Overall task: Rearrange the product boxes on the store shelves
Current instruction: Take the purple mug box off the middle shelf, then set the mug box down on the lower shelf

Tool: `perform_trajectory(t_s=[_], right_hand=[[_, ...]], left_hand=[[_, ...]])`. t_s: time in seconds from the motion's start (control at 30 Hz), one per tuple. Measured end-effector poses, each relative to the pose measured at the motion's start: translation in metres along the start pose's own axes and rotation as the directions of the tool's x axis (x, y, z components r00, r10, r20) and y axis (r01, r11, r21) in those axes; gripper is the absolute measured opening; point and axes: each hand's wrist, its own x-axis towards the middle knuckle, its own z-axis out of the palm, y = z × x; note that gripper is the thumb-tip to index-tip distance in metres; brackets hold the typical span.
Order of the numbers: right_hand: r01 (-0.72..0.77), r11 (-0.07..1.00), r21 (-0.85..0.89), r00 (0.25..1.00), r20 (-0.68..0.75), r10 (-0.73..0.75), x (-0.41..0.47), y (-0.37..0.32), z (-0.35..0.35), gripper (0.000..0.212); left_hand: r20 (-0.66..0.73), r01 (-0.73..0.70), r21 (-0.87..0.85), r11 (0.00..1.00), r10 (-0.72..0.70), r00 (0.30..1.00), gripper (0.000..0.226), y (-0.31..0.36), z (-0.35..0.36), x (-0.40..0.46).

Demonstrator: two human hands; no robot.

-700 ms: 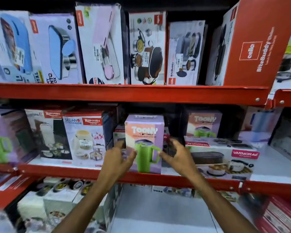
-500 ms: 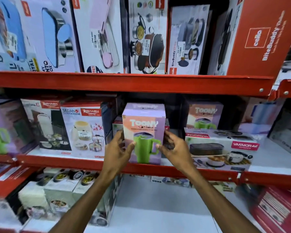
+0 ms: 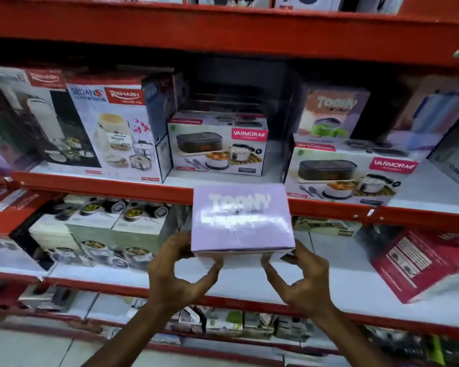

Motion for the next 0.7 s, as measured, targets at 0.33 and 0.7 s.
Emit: perform_trajectory(t_s=[0.33,0.7], right_hand=[[-0.434,0.898,-0.063,0.831,0.357,0.427,-0.034,0.109,0.05,0.061],[-0.373,0.903,-0.211,0.882,0.222,0.416,-0.029,0.108,0.012,0.061]], left_hand=[[0.506,0.48,0.173,0.86,-0.496,0.706,0.057,-0.082,0.072,-0.063],[0.228,0.479,0.217,0.85,-0.522,0.822,0.048,-0.048,0.06,-0.055]])
